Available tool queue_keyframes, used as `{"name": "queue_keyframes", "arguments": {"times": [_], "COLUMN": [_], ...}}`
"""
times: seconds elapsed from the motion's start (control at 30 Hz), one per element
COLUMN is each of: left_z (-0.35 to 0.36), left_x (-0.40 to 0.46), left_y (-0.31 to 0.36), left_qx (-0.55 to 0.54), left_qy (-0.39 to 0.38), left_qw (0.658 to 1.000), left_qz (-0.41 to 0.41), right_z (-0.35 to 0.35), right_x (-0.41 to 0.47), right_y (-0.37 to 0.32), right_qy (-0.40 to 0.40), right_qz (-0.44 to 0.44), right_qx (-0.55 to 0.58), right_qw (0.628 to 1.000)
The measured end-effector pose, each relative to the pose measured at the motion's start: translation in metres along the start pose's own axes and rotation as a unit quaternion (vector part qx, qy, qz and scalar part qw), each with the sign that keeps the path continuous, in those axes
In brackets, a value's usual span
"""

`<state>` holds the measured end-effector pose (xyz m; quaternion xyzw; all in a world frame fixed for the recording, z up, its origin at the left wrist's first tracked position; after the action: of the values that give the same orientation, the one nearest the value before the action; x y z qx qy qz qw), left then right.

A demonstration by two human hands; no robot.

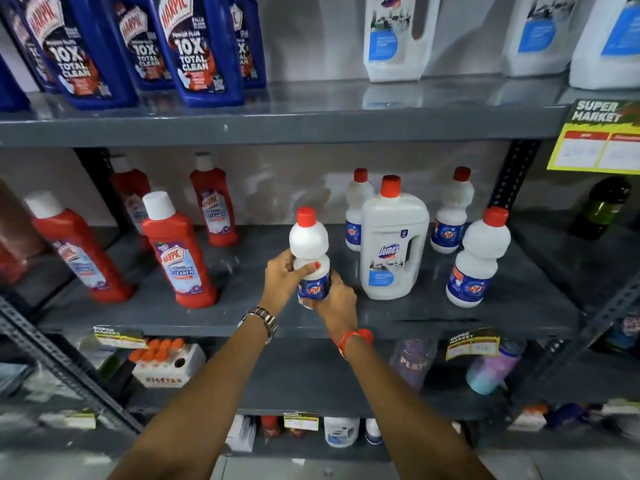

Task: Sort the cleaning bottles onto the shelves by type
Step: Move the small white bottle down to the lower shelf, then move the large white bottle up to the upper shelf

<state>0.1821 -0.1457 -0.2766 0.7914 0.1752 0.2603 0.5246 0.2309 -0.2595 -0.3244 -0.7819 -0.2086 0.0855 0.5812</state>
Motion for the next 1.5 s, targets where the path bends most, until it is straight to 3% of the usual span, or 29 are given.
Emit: {"name": "queue_keyframes", "arguments": {"times": [0.23, 0.4, 0.5, 0.57, 0.63, 0.77, 0.9, 1.0, 1.2, 1.33, 1.5], "left_z": [0.011, 0.006, -0.008, -0.017, -0.007, 0.056, 0.114, 0.134, 0.126, 0.122, 0.113], "left_x": [0.017, 0.018, 0.002, -0.016, -0.028, -0.016, 0.014, 0.027, 0.016, -0.003, -0.029], "left_y": [-0.019, -0.020, -0.015, 0.006, 0.033, 0.064, 0.047, 0.027, 0.035, 0.037, 0.075], "left_qx": [0.024, 0.028, -0.017, -0.006, 0.002, -0.054, -0.072, -0.090, -0.083, -0.075, -0.097], "left_qy": [-0.005, 0.030, 0.150, 0.266, 0.311, 0.181, -0.002, -0.116, -0.141, -0.164, -0.178], "left_qw": [1.000, 0.999, 0.988, 0.963, 0.947, 0.975, 0.997, 0.989, 0.987, 0.984, 0.978], "left_qz": [0.003, -0.003, -0.012, 0.033, 0.079, 0.121, 0.034, -0.024, -0.007, -0.003, 0.040], "right_z": [0.012, -0.010, -0.066, -0.120, -0.160, -0.191, -0.180, -0.179, -0.179, -0.183, -0.207], "right_x": [0.012, 0.016, 0.008, -0.006, -0.012, 0.019, 0.047, 0.047, 0.036, 0.004, -0.040], "right_y": [0.022, 0.024, 0.019, 0.009, 0.003, 0.020, 0.028, 0.022, 0.011, 0.000, -0.031], "right_qy": [-0.007, 0.009, 0.133, 0.273, 0.352, 0.335, 0.202, 0.165, 0.169, 0.177, 0.250], "right_qz": [0.035, -0.012, -0.042, -0.089, -0.112, -0.039, 0.008, 0.014, -0.017, -0.059, -0.108], "right_qx": [0.048, 0.014, 0.080, 0.103, 0.098, 0.053, -0.042, -0.078, -0.152, -0.137, -0.124], "right_qw": [0.998, 1.000, 0.987, 0.953, 0.924, 0.940, 0.978, 0.983, 0.974, 0.973, 0.954]}}
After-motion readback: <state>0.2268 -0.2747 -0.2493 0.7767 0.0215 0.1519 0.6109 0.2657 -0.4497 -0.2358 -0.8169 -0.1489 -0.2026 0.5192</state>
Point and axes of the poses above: each hand's wrist, its own x-axis towards the middle knuckle, its own z-axis out of the palm, y = z × x, the point moved 10 cm from there along x, towards the middle knuckle, and after that the axes turned 7 degrees about x, right-handed, at the moved point
